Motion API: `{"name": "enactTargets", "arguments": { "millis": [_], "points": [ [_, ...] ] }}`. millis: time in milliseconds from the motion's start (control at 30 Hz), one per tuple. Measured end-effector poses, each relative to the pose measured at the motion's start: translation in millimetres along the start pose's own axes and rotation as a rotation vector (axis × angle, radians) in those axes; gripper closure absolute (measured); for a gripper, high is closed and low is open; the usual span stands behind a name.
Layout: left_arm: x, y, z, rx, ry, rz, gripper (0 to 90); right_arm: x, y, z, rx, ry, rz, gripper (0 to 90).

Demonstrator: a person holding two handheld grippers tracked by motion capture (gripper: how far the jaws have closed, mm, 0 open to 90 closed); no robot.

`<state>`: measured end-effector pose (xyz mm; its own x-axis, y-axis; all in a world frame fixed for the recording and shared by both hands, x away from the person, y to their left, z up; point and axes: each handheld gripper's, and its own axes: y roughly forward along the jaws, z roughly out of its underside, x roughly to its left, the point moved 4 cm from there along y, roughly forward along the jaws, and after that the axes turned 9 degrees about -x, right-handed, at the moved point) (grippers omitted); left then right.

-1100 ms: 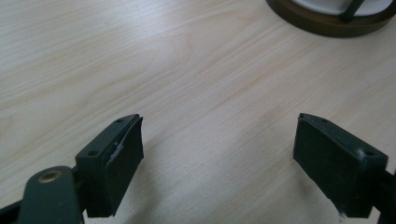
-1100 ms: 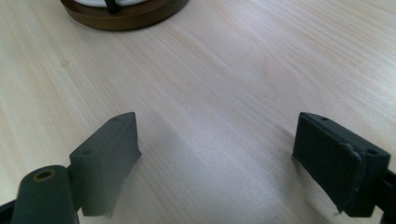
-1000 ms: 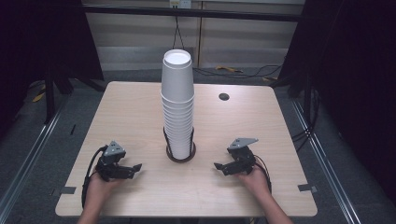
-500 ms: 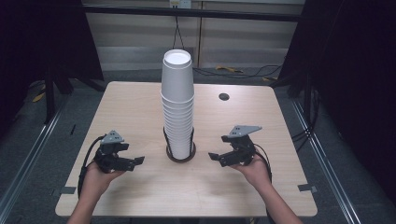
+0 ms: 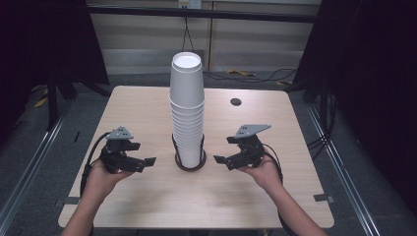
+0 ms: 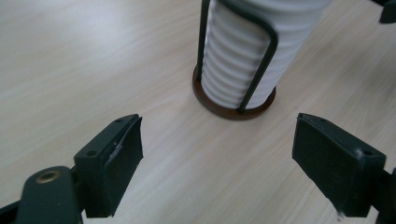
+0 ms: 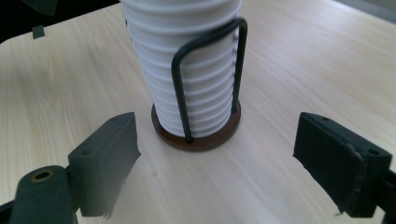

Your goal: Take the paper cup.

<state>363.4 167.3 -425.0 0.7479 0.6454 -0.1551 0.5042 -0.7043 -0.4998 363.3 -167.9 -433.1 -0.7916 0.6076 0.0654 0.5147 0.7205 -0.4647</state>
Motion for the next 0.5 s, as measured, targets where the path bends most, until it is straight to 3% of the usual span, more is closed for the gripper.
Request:
{"name": "enactTargets", "arguments": {
  "millis": [200, 333, 433, 500],
  "points": [
    [-2.5, -9.1, -25.2, -0.031, 0.018, 0.001, 16.1, 2.9, -4.5, -21.6, -0.032, 0.015, -0.013, 13.4],
    [-5.9, -17.0, -53.5, -0.062, 0.056, 0.012, 16.1, 0.9, -10.3, -37.8, -0.056, 0.019, -0.008, 13.5],
    [-6.1, -18.1, -66.3, -0.078, 0.044, 0.023, 16.1, -1.7, -14.0, -49.1, -0.078, 0.037, -0.010, 13.4],
    [-6.7, -17.8, -74.0, -0.076, 0.059, 0.027, 16.1, -3.4, -15.3, -54.2, -0.085, 0.050, -0.014, 13.5]
  ]
}}
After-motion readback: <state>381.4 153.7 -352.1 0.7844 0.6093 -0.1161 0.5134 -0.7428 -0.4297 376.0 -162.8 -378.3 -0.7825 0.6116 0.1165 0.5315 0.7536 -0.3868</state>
